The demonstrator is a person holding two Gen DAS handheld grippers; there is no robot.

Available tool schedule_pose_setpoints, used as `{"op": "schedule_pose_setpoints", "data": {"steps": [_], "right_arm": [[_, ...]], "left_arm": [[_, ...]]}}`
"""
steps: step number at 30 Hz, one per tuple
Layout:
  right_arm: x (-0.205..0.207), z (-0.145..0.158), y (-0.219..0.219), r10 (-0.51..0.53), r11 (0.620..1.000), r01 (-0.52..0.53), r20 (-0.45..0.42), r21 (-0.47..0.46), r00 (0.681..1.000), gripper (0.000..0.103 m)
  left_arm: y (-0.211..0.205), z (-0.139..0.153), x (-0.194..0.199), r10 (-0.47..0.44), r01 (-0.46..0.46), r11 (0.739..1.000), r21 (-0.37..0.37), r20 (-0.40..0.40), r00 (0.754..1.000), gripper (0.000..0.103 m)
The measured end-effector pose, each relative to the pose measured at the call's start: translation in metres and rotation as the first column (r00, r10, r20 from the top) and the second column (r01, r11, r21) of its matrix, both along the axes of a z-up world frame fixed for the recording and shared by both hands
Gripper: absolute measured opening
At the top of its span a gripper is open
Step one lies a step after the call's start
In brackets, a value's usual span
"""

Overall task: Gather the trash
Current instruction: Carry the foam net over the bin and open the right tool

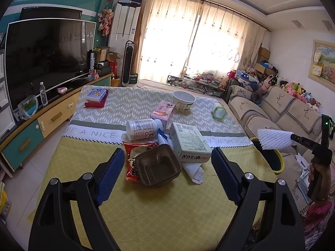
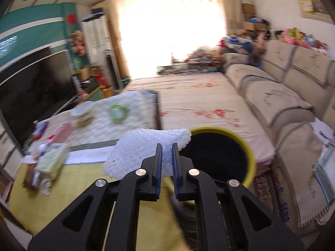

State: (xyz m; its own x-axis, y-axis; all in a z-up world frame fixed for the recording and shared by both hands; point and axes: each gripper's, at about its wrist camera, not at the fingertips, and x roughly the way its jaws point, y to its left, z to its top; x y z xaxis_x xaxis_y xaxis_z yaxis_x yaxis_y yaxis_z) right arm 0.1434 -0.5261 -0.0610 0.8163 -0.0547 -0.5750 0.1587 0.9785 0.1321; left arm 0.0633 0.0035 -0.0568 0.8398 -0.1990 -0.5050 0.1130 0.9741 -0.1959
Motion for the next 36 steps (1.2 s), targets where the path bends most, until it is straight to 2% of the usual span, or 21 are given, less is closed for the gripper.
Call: {"op": "schedule_pose_setpoints", "data": {"steps": [3, 8, 11, 12, 13, 14, 21, 31, 33, 36], "right_arm": [[0.013, -0.017, -0.025, -0.095, 0.995, 0.093, -0.041, -0.038, 0.995, 0.009], [0.034, -0.043, -0.049, -0.172, 0.984, 0.166, -0.095, -0.069, 0.980, 0.010], [0.043, -0.056, -0.058, -0.199, 0.978, 0.190, -0.111, -0.080, 0.974, 0.014], [0.045, -0.058, -0.060, -0.211, 0.976, 0.203, -0.106, -0.080, 0.972, 0.019], [0.048, -0.061, -0.062, -0.219, 0.974, 0.211, -0.112, -0.084, 0.969, 0.032], [0.049, -0.062, -0.064, -0.225, 0.973, 0.217, -0.113, -0.079, 0.968, 0.037], [0.041, -0.057, -0.051, -0.204, 0.978, 0.199, -0.091, -0.054, 0.975, 0.042], [0.029, -0.061, -0.021, -0.120, 0.993, 0.118, -0.106, -0.024, 0.987, 0.047], [0.029, -0.062, -0.018, -0.111, 0.994, 0.110, -0.110, -0.019, 0.988, 0.047], [0.030, -0.064, -0.014, -0.100, 0.995, 0.099, -0.117, -0.016, 0.988, 0.047]], "left_arm": [[-0.005, -0.001, 0.003, -0.010, 0.010, 1.000, 0.007, -0.005, 1.000, 0.084], [-0.015, -0.001, 0.006, -0.028, 0.028, 0.999, 0.019, -0.008, 1.000, 0.084], [-0.019, -0.001, 0.009, -0.036, 0.036, 0.999, 0.027, -0.013, 0.999, 0.084], [-0.019, -0.002, 0.009, -0.038, 0.038, 0.999, 0.028, -0.013, 0.999, 0.084], [-0.020, -0.002, 0.010, -0.039, 0.040, 0.999, 0.030, -0.015, 0.999, 0.084], [-0.021, -0.003, 0.010, -0.041, 0.041, 0.999, 0.032, -0.017, 0.999, 0.084], [-0.023, -0.008, 0.013, -0.049, 0.050, 0.998, 0.035, -0.031, 0.998, 0.084], [-0.028, -0.024, 0.029, -0.078, 0.081, 0.996, 0.031, -0.086, 0.993, 0.083], [-0.032, -0.029, 0.033, -0.079, 0.085, 0.995, 0.050, -0.096, 0.992, 0.078], [-0.038, -0.037, 0.040, -0.082, 0.090, 0.994, 0.068, -0.118, 0.990, 0.065]]}}
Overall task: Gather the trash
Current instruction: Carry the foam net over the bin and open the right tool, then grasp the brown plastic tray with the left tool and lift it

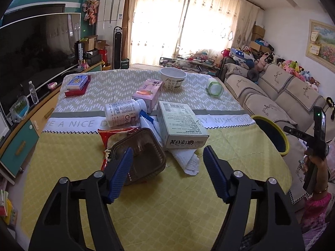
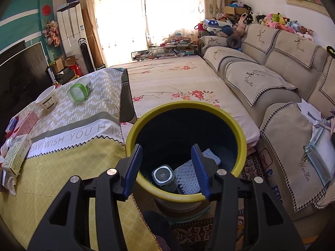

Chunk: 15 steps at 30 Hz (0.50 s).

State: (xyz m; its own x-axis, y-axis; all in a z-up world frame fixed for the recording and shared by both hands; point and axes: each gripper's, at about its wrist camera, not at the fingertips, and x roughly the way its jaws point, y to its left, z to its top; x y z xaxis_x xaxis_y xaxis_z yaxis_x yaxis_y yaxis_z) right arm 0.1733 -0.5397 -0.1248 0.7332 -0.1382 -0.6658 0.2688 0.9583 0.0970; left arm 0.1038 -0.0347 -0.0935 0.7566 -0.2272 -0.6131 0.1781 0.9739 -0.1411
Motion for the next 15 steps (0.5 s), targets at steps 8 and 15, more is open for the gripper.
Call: {"op": "schedule_pose_setpoints", "data": {"steps": [8, 15], "right_arm": [[0.002, -0.002, 0.010, 0.026, 1.000, -0.026, -0.009, 0.006, 1.000, 0.047], [0.006, -0.002, 0.014, 0.042, 0.999, -0.042, -0.016, 0.011, 0.999, 0.047]], "left_arm": [[-0.005, -0.022, 0.021, -0.012, 0.013, 1.000, 0.011, -0.067, 0.998, 0.040], [-0.003, -0.029, 0.028, -0.005, 0.006, 1.000, 0.016, -0.092, 0.996, 0.020]]}}
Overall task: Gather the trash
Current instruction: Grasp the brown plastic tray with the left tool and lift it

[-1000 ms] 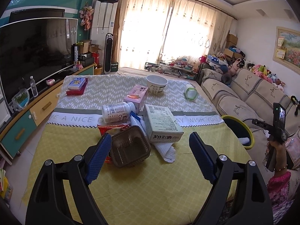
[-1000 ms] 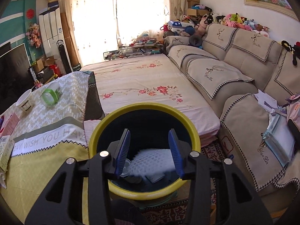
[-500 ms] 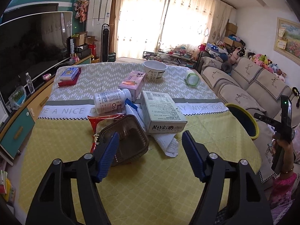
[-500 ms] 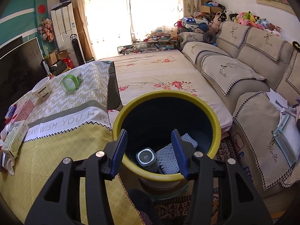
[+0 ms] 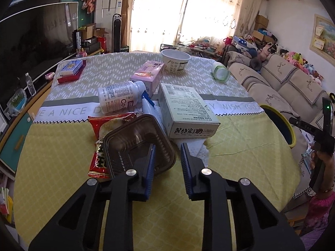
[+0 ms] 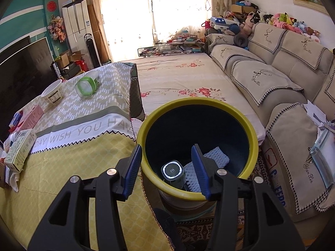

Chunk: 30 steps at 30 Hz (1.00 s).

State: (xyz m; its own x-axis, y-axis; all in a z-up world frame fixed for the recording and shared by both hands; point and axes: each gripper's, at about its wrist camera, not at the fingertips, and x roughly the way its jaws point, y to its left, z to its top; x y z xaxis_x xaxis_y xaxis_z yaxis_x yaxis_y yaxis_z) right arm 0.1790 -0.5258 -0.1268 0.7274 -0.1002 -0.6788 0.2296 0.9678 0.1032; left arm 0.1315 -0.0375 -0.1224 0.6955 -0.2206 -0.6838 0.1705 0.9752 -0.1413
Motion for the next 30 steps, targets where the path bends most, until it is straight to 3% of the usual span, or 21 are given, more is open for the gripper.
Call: {"op": "schedule_pose_setpoints", "data": {"steps": [4, 15, 30], "right_arm": [[0.001, 0.000, 0.003, 0.007, 1.000, -0.007, -0.001, 0.000, 1.000, 0.047], [0.000, -0.002, 0.003, 0.017, 1.000, -0.017, -0.006, 0.003, 1.000, 0.047], [-0.006, 0.002, 0.004, 0.027, 0.999, -0.028, 0.009, 0.016, 1.000, 0.047]], "left_arm": [[0.000, -0.005, 0.003, -0.002, 0.002, 1.000, 0.005, -0.018, 1.000, 0.013], [-0.001, -0.012, 0.009, 0.009, -0.008, 1.000, 0.026, -0.042, 0.999, 0.013], [-0.003, 0.034, -0.020, 0.027, -0.032, 0.999, 0.033, 0.122, 0.992, 0.008]]}}
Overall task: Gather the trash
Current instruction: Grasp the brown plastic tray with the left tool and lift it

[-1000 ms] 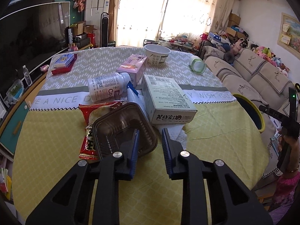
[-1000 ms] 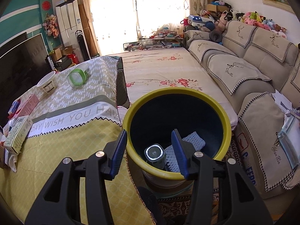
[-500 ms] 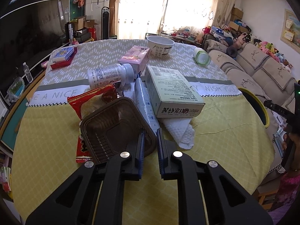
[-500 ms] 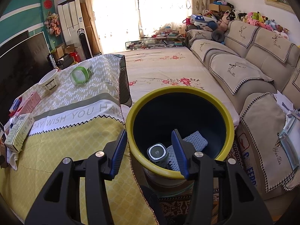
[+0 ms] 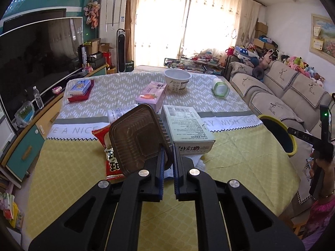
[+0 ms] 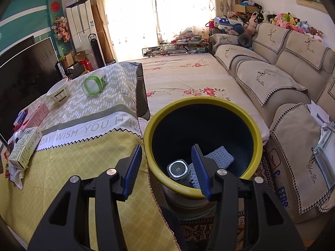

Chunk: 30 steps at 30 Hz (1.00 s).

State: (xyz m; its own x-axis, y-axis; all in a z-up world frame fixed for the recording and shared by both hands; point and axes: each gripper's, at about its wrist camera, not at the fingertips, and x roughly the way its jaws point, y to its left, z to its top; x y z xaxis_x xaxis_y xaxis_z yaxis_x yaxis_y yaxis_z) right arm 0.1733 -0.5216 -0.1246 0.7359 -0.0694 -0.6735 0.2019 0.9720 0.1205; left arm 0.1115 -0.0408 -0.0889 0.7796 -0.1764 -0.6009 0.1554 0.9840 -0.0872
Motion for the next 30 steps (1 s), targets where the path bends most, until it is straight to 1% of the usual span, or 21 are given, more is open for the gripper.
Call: {"op": "schedule_pose_setpoints", "data": {"steps": [4, 8, 12, 15, 19, 22, 25, 28, 30], "right_arm": [[-0.004, 0.003, -0.001, -0.002, 1.000, 0.002, 0.010, 0.003, 1.000, 0.047], [-0.009, 0.006, -0.008, -0.015, 1.000, 0.014, 0.028, 0.014, 1.000, 0.047], [-0.016, 0.010, -0.019, -0.038, 0.999, 0.037, 0.042, 0.020, 0.998, 0.047], [-0.023, 0.012, -0.032, -0.067, 0.998, 0.065, 0.050, 0.026, 0.997, 0.047], [-0.034, 0.014, -0.054, -0.121, 0.992, 0.119, 0.064, 0.039, 0.991, 0.047], [-0.041, 0.014, -0.071, -0.157, 0.987, 0.154, 0.074, 0.052, 0.985, 0.047], [-0.046, 0.014, -0.085, -0.186, 0.982, 0.181, 0.079, 0.061, 0.979, 0.048], [-0.051, 0.013, -0.096, -0.205, 0.977, 0.199, 0.083, 0.074, 0.975, 0.049], [-0.054, 0.012, -0.103, -0.216, 0.974, 0.210, 0.083, 0.079, 0.973, 0.049]], "left_arm": [[-0.007, 0.017, -0.010, -0.036, 0.036, 0.999, -0.010, 0.038, 0.999, 0.008], [-0.025, 0.032, -0.014, -0.092, 0.093, 0.996, -0.012, 0.072, 0.993, 0.008], [-0.056, 0.046, -0.008, -0.165, 0.167, 0.986, -0.013, 0.100, 0.981, 0.008], [-0.085, 0.053, 0.004, -0.237, 0.240, 0.970, -0.021, 0.111, 0.965, 0.008], [-0.133, 0.056, 0.027, -0.357, 0.362, 0.930, -0.057, 0.082, 0.930, 0.008], [-0.174, 0.055, 0.043, -0.440, 0.443, 0.894, -0.062, 0.058, 0.896, 0.008], [-0.217, 0.052, 0.056, -0.518, 0.519, 0.852, -0.066, 0.034, 0.855, 0.008], [-0.262, 0.045, 0.068, -0.594, 0.592, 0.802, -0.073, 0.006, 0.805, 0.008], [-0.291, 0.039, 0.075, -0.625, 0.623, 0.780, -0.058, -0.015, 0.781, 0.008]]}}
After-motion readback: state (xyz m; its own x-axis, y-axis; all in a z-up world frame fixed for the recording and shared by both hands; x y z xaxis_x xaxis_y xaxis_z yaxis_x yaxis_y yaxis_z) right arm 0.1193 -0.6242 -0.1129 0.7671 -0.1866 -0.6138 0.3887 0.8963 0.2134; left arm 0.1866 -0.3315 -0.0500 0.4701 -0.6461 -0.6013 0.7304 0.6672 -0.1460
